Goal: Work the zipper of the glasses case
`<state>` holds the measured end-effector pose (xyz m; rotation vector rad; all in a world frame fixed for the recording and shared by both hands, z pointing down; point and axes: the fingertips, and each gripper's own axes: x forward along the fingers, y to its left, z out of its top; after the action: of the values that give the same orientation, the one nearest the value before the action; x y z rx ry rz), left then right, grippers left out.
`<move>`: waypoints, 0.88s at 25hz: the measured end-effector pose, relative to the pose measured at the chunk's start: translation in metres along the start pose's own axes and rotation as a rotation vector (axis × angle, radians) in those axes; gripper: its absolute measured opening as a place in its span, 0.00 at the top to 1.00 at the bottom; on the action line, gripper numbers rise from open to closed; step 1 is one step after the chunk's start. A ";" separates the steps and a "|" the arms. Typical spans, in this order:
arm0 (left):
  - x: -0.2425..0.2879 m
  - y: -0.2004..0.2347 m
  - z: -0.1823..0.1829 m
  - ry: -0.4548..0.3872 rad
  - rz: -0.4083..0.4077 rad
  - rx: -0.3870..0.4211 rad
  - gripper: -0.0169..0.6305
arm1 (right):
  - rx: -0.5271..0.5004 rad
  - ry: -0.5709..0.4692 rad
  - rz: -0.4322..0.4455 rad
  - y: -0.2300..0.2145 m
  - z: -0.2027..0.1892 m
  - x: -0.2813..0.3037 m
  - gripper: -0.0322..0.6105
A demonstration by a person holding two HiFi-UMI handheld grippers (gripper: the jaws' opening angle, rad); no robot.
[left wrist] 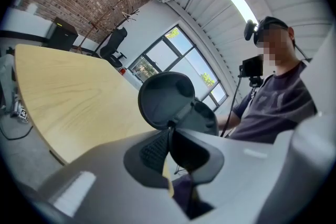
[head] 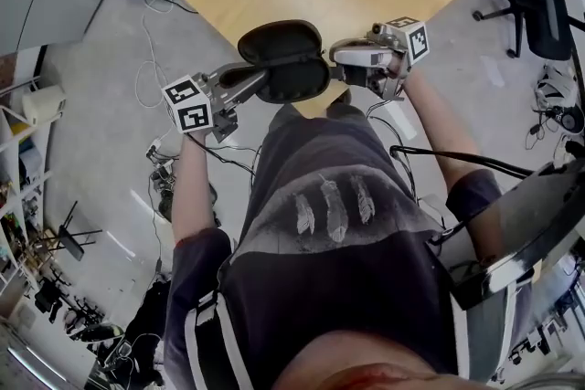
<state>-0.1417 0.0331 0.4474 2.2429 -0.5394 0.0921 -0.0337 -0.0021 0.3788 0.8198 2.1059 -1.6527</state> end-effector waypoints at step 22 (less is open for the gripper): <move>0.006 -0.032 0.013 -0.014 -0.102 -0.005 0.93 | 0.076 0.044 0.124 0.007 -0.004 0.016 0.74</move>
<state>-0.1244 0.0395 0.4177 2.2631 -0.4318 0.0224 -0.0420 0.0061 0.3652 0.9978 1.9878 -1.6721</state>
